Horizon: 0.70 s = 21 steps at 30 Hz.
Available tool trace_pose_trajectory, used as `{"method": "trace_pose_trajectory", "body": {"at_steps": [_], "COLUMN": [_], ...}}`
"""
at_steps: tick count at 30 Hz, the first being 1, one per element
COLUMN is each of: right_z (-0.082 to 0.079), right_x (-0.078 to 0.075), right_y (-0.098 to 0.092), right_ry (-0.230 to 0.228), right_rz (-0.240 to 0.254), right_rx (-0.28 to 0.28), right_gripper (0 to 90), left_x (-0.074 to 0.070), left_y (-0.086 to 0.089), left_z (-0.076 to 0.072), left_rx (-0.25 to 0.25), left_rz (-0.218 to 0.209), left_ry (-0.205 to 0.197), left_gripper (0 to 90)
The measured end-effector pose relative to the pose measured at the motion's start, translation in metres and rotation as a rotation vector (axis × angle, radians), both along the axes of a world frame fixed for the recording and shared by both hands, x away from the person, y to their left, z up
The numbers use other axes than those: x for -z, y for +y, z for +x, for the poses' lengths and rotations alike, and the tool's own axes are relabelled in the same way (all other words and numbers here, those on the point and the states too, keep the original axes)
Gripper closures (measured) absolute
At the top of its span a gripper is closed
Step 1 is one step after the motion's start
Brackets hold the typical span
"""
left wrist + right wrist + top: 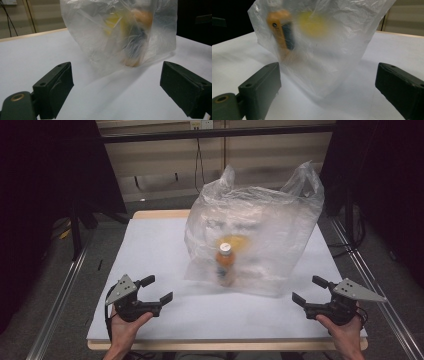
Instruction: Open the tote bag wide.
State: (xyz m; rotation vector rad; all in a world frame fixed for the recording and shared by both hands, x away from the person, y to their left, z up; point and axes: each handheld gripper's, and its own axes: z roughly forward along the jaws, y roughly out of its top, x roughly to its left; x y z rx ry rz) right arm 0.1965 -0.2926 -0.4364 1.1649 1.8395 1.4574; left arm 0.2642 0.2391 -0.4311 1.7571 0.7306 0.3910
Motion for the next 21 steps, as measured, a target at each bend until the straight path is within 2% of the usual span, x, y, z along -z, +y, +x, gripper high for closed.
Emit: {"method": "trace_pose_trajectory", "body": {"at_steps": [4, 11, 13, 15, 16, 18, 19, 20, 21], "right_z": [0.001, 0.011, 0.015, 0.019, 0.025, 0.028, 0.031, 0.038, 0.041], "right_x": [-0.005, -0.018, -0.025, -0.032, -0.037, -0.039, -0.041, -0.044, -0.045], "right_y": [0.002, 0.009, 0.012, 0.015, 0.017, 0.019, 0.021, 0.027, 0.03], "right_ry": [-0.002, 0.036, 0.047, 0.038, 0.031, 0.028, 0.033, 0.053, 0.054], "right_rz": [0.009, 0.007, 0.012, 0.012, 0.017, 0.017, 0.02, 0.022, 0.019], "right_rx": [-0.004, -0.037, -0.058, -0.072, -0.088, -0.1, -0.103, -0.137, -0.147], "right_gripper": [3.7, 4.9, 8.6, 11.2, 19.6, 19.8, 20.3, 26.0, 28.1], "left_x": [-0.001, -0.008, -0.015, -0.019, -0.021, -0.024, -0.025, -0.026, -0.027], "left_y": [-0.002, -0.007, -0.01, -0.012, -0.014, -0.016, -0.018, -0.021, -0.022], "left_z": [0.0, 0.002, 0.003, 0.006, 0.007, 0.009, 0.01, 0.01, 0.011], "left_rx": [0.008, 0.011, 0.001, 0.009, 0.012, 0.028, 0.021, 0.031, 0.037], "left_rz": [-0.001, -0.011, -0.011, -0.013, -0.011, -0.001, 0.012, 0.018, 0.025], "left_ry": [-0.012, -0.019, -0.038, -0.042, -0.043, -0.055, -0.059, -0.056, -0.053], "left_gripper": [10.7, 11.5, 12.8, 14.1, 17.1, 17.9, 18.4, 20.8, 22.3]}}
